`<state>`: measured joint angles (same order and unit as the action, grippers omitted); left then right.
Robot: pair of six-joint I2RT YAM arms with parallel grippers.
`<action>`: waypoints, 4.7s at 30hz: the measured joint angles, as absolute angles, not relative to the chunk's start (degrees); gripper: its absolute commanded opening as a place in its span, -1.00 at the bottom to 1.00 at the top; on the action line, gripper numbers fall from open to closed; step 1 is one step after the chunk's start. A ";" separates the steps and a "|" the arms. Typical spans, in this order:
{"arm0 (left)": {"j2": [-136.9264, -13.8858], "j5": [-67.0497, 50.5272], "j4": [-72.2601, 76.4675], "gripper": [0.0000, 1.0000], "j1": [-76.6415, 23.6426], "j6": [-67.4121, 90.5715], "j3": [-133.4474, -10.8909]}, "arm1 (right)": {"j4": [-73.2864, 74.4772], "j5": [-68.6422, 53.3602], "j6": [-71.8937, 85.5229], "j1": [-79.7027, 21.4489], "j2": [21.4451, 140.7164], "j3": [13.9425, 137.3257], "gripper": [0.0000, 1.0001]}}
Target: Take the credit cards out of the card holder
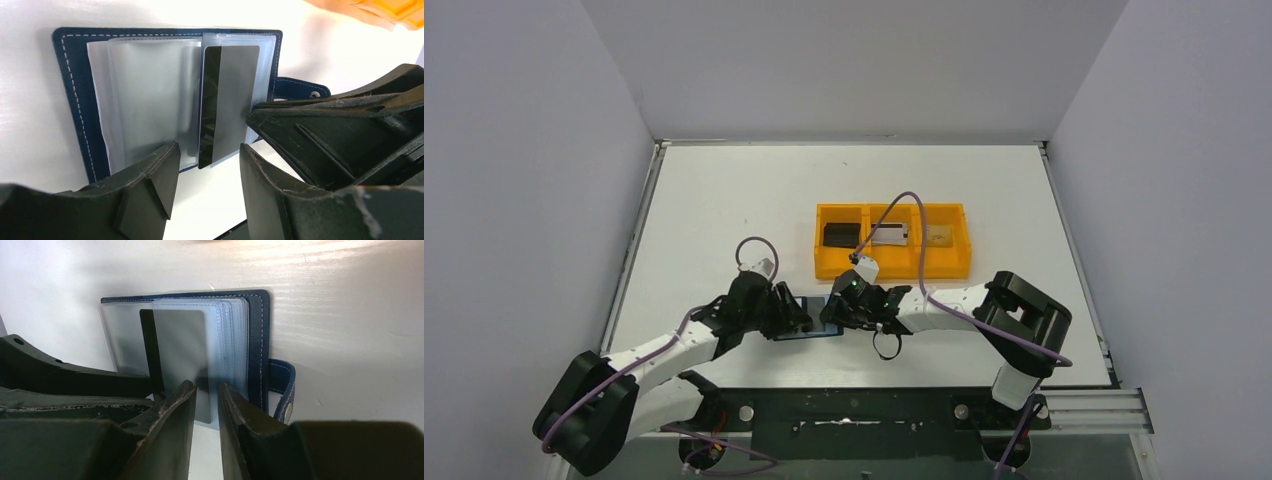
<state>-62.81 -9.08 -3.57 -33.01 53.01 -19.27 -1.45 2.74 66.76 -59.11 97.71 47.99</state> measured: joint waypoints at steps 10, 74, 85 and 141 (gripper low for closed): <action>-65.69 -14.85 5.43 -0.44 -29.61 55.40 -15.55 | -1.43 2.35 66.76 -58.89 97.71 47.99 -0.51; -56.34 -17.63 -7.03 -1.00 -22.79 48.80 -18.04 | 6.74 3.22 58.43 -59.99 101.16 57.91 -0.42; -52.05 -15.18 -13.74 -1.00 -22.76 47.11 -22.06 | 7.68 4.38 63.13 -59.99 101.75 56.73 -0.42; -37.04 -18.46 -11.07 -1.00 -22.76 48.93 -20.75 | -24.18 5.28 60.93 -59.09 81.84 32.95 0.27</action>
<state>-37.04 -18.46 -11.07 -22.76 48.93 -20.75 -24.18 5.28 60.93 -59.09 81.84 32.95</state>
